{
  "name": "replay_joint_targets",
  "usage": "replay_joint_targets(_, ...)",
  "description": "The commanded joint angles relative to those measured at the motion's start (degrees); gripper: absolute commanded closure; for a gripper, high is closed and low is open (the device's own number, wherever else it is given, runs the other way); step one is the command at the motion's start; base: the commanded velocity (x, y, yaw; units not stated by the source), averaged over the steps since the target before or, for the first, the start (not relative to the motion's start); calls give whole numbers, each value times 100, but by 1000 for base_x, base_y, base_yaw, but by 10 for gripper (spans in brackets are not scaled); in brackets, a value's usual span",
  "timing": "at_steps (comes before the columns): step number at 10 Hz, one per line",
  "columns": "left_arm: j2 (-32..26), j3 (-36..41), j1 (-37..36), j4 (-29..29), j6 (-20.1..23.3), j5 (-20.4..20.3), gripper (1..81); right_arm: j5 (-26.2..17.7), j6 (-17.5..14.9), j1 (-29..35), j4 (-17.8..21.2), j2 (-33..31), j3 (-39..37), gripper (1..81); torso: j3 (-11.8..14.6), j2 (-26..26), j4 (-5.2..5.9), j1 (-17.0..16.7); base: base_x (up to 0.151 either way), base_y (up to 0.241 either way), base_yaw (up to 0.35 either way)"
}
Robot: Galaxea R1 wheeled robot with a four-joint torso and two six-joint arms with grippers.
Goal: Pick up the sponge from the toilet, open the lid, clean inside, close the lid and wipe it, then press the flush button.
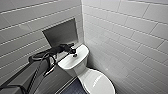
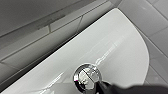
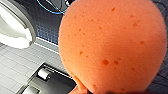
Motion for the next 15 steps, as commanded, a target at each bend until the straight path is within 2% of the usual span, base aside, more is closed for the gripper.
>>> replay_joint_targets(1,83,-127,-1021,57,15,13,811,-100,-25,-202,-117,79,84,811,2,0,0,0,0,0,0)
replay_joint_targets(5,83,-127,-977,170,15,-66,811,-100,-25,-211,-117,79,128,811,-57,6,0,5,0,0,0)
replay_joint_targets(7,109,-135,-890,294,15,-268,811,-100,-25,-228,-117,87,128,811,-449,6,0,5,0,0,0)
replay_joint_targets(8,127,-135,-854,294,15,-347,811,-100,-25,-237,-117,87,119,811,-289,6,0,5,0,0,0)
replay_joint_targets(9,153,-135,-828,303,15,-347,811,-100,-25,-228,-117,87,128,811,-277,6,0,2,0,0,0)
replay_joint_targets(11,188,-127,-732,303,24,-382,811,-91,-25,-237,-117,87,128,811,-398,11,0,7,0,0,0)
replay_joint_targets(15,197,-127,-600,417,24,-453,811,-91,-25,-237,-117,105,128,811,-405,11,0,7,0,0,0)
